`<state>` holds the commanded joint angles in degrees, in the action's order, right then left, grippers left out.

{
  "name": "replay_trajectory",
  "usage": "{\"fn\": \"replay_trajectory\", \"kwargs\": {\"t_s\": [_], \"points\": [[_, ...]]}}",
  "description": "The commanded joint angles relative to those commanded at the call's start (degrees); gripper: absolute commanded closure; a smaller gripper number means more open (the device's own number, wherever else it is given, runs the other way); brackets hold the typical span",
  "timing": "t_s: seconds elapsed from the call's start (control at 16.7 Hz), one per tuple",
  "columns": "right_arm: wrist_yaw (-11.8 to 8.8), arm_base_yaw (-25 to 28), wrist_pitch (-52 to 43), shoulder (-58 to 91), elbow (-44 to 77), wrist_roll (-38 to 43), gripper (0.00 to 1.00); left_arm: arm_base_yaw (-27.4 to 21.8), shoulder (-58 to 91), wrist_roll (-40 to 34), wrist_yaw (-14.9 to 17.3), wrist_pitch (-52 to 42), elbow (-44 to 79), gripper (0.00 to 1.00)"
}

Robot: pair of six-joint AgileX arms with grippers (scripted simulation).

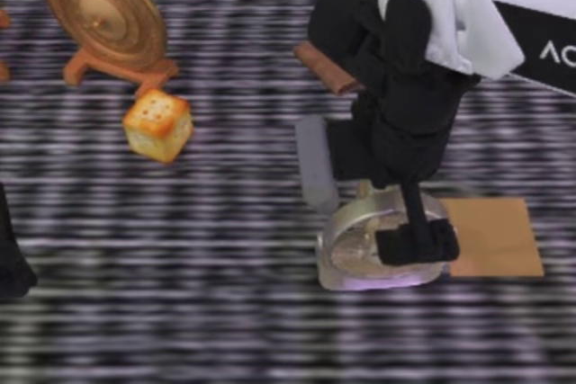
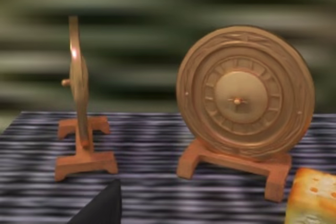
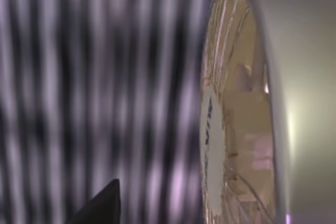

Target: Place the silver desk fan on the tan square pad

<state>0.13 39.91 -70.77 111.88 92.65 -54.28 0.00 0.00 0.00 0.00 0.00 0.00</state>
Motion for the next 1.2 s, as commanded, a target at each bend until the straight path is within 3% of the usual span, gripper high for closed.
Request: {"fn": "replay_trajectory", "kwargs": {"t_s": [0.06, 0.84, 1.2], "points": [[0.0, 0.0, 0.0, 0.0, 0.0, 0.0, 0.00, 0.0, 0.0, 0.0, 0.0, 0.0, 0.0, 0.00], [0.0, 0.0, 0.0, 0.0, 0.0, 0.0, 0.98, 0.0, 0.0, 0.0, 0.0, 0.0, 0.0, 0.00], [0.0, 0.0, 0.0, 0.0, 0.0, 0.0, 1.00, 0.0, 0.0, 0.0, 0.0, 0.0, 0.0, 0.00]]}}
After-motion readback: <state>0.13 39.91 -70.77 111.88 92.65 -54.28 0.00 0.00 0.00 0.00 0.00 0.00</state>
